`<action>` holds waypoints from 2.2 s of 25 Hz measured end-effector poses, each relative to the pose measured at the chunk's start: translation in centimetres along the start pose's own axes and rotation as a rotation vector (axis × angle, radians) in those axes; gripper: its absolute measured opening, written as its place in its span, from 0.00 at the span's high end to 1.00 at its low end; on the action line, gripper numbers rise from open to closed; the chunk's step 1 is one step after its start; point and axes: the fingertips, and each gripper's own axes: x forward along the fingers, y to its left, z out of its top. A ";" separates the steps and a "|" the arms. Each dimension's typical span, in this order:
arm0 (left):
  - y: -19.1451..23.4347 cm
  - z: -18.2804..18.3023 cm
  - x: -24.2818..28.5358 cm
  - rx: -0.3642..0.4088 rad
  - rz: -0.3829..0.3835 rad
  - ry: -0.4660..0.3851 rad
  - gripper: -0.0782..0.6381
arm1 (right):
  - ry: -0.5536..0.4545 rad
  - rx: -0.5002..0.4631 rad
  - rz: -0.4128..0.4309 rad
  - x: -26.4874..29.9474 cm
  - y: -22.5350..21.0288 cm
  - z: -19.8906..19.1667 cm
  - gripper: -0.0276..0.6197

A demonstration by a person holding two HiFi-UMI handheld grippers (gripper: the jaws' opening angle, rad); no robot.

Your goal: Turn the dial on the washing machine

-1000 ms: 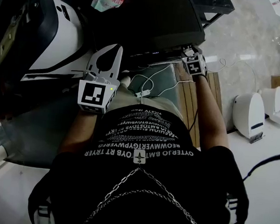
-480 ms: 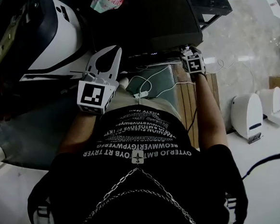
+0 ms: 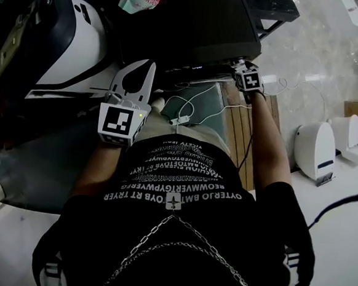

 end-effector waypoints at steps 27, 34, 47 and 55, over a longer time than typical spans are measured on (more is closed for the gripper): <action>0.2 -0.3 -0.6 0.016 0.006 0.018 0.88 | 0.027 -0.168 -0.097 -2.0 1.4 1.5 0.44; 0.2 0.5 -0.6 0.021 0.012 0.013 0.88 | 0.050 -0.145 -0.090 -1.4 1.1 1.1 0.43; 1.5 0.5 -1.3 0.011 0.031 0.003 0.88 | 0.045 -0.258 -0.119 -2.6 3.5 2.5 0.43; 1.7 0.3 -1.9 0.003 0.032 0.004 0.88 | 0.052 -0.232 -0.121 -2.3 2.6 2.2 0.43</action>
